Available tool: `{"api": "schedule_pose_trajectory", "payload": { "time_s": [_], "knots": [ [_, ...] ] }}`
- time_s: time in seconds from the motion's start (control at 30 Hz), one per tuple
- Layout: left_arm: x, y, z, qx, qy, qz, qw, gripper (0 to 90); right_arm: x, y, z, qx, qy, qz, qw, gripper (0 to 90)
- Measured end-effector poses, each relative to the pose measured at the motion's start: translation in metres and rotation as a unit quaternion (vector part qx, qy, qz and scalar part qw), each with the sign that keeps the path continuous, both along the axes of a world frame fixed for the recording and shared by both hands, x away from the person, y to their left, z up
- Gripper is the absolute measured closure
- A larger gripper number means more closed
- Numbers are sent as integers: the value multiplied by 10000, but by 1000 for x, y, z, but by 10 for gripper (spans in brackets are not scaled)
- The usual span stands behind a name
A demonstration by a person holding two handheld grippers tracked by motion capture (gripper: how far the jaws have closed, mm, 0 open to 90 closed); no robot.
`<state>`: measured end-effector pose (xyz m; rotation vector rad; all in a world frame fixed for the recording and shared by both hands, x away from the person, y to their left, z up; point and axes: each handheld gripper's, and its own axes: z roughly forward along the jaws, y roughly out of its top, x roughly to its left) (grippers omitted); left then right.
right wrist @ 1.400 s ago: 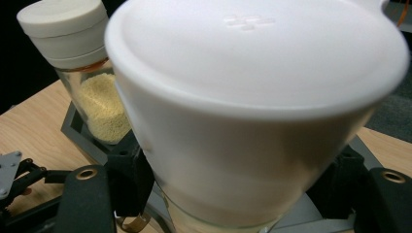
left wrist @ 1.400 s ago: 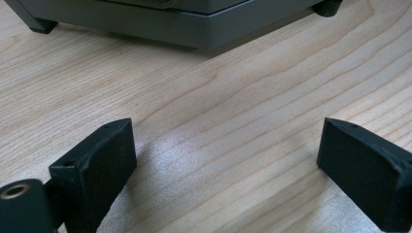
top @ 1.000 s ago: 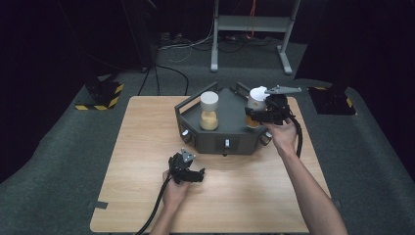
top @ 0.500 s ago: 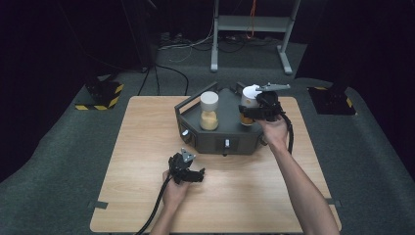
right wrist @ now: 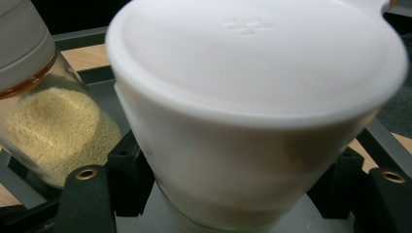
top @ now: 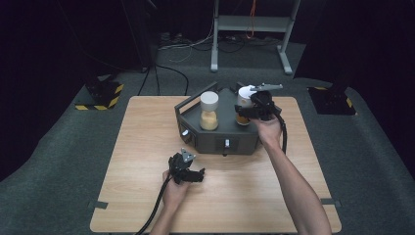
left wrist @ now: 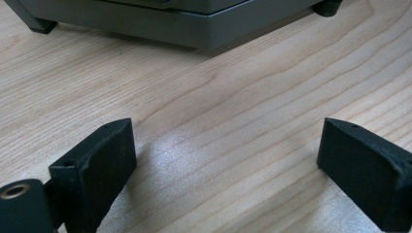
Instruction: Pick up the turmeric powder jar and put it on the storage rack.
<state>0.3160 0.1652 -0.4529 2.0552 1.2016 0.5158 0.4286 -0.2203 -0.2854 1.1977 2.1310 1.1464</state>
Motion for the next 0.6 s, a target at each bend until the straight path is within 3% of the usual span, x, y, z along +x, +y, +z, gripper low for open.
{"api": "schedule_pose_trajectory", "payload": {
  "time_s": [0.6],
  "knots": [
    [0,0,0,-1,0,-1,10000,69,3,4,-9,12,14,-21,10000,306]
  ]
}}
